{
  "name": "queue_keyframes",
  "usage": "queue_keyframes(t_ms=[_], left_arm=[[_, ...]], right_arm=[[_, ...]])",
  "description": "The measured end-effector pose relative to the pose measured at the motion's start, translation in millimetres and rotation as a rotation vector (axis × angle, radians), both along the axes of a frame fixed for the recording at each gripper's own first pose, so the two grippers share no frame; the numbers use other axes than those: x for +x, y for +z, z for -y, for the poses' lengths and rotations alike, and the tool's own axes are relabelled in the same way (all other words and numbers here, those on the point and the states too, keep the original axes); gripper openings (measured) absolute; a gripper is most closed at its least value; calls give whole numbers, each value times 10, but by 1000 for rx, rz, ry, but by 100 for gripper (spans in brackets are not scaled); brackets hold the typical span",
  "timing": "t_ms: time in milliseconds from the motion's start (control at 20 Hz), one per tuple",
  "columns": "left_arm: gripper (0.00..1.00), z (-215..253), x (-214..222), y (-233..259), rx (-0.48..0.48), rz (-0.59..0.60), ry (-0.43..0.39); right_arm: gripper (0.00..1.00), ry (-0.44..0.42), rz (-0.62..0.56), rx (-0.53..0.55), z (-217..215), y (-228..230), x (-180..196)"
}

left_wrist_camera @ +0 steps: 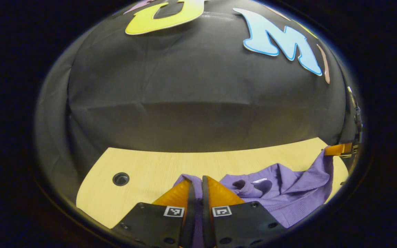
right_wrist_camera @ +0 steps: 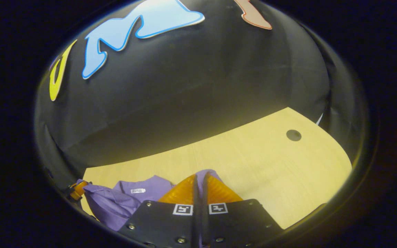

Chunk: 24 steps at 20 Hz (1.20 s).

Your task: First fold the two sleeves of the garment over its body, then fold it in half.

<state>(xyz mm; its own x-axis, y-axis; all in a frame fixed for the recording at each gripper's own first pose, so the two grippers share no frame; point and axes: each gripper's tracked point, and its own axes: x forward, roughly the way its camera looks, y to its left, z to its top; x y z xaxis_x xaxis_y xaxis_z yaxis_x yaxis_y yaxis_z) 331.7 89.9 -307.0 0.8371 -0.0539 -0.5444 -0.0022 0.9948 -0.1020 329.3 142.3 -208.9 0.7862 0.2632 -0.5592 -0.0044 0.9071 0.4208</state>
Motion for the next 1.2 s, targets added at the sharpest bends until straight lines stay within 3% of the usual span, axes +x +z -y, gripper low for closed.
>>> queue_keyframes(t_ms=[100,150,250,300,400,500,550,600,700,1200], left_arm=[[23,55,-21,59,-12,-5,1],[29,69,-48,78,-24,-5,5],[57,92,-100,145,-52,-4,20],[71,79,-135,179,-59,-7,33],[82,62,-216,286,-54,5,49],[94,56,-324,415,-34,24,57],[99,72,-374,482,-28,33,57],[95,94,-434,557,-25,40,56],[93,162,-585,704,-26,59,54],[93,482,-1494,1687,-31,234,50]], right_arm=[[14,-2,-5,-28,21,-2,-32],[14,11,3,-23,-23,41,-54],[46,35,15,-48,-51,74,-115],[39,53,28,-61,-70,114,-156],[69,88,48,-94,-88,178,-272],[81,116,75,-133,-76,274,-364],[82,129,95,-148,-73,355,-415],[92,135,114,-167,-57,432,-478],[95,155,156,-192,-24,624,-623],[95,184,371,-300,253,1489,-1578]])
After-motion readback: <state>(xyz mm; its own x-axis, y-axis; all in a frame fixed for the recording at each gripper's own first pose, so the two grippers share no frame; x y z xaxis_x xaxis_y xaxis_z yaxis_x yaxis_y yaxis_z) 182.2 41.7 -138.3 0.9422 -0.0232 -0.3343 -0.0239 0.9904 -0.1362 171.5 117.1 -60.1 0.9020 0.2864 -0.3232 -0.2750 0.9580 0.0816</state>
